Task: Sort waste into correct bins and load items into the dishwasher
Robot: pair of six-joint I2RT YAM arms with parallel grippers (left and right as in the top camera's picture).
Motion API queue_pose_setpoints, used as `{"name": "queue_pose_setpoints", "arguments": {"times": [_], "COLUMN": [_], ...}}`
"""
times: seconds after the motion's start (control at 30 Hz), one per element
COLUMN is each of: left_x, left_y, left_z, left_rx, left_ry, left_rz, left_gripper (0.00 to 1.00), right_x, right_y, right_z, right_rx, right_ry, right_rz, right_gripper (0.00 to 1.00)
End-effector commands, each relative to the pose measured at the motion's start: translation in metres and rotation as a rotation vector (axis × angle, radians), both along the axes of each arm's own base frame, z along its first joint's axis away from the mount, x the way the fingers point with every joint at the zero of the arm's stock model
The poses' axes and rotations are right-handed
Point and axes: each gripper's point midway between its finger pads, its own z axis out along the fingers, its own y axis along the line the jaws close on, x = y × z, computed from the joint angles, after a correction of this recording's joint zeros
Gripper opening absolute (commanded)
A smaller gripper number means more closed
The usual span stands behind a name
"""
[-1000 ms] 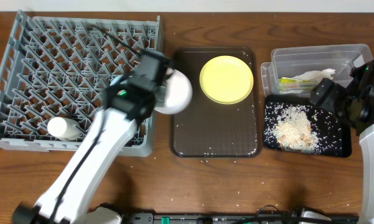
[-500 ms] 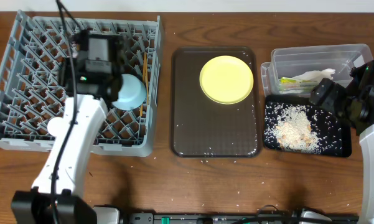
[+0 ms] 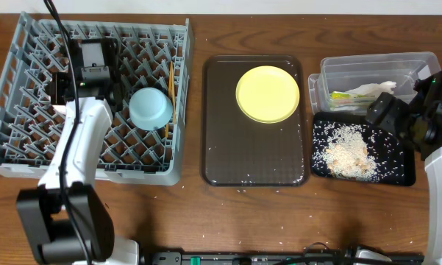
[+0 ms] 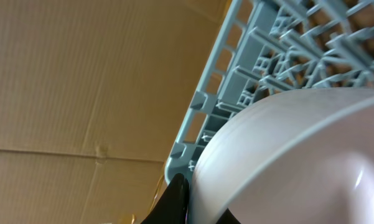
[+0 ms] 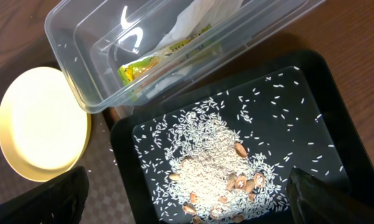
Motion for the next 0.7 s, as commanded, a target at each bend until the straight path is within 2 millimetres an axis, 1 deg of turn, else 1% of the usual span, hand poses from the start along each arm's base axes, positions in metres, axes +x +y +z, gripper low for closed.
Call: {"name": "queue_pose_setpoints", "arguments": {"times": [0.0, 0.27, 0.37, 0.43, 0.6, 0.63, 0.67], "left_x": [-0.008, 0.000, 0.003, 0.005, 0.011, 0.011, 0.009], "left_y": [0.015, 0.017, 0.016, 0.014, 0.002, -0.001, 0.001], "left_z": [-0.008, -0.032, -0.047, -0.050, -0.051, -0.049, -0.043], "left_rx": [0.063, 0.060, 0.056, 0.056, 0.054, 0.064, 0.097], "left_ry": [0.034, 0.082, 0.113, 0.122, 0.109, 0.109, 0.104], "left_rz": [0.076, 0.077, 0.075, 0.069, 0.042, 0.040, 0.059], "left_gripper": [0.07, 0.08, 0.07, 0.08, 0.08, 0.08, 0.08], "right_x": [0.000, 0.000, 0.000, 0.000, 0.000, 0.000, 0.000], "right_y": [-0.004, -0.004, -0.004, -0.004, -0.004, -0.004, -0.004], "right_z": [0.006, 0.006, 0.006, 0.006, 0.006, 0.006, 0.006], "right_rx": [0.002, 0.002, 0.002, 0.002, 0.002, 0.002, 0.002], "right_ry": [-0.017, -0.017, -0.017, -0.017, -0.017, -0.017, -0.017], "right_rz": [-0.022, -0.022, -0.022, -0.022, -0.022, -0.022, -0.022], "right_gripper": [0.99, 0.99, 0.99, 0.99, 0.99, 0.99, 0.99]}}
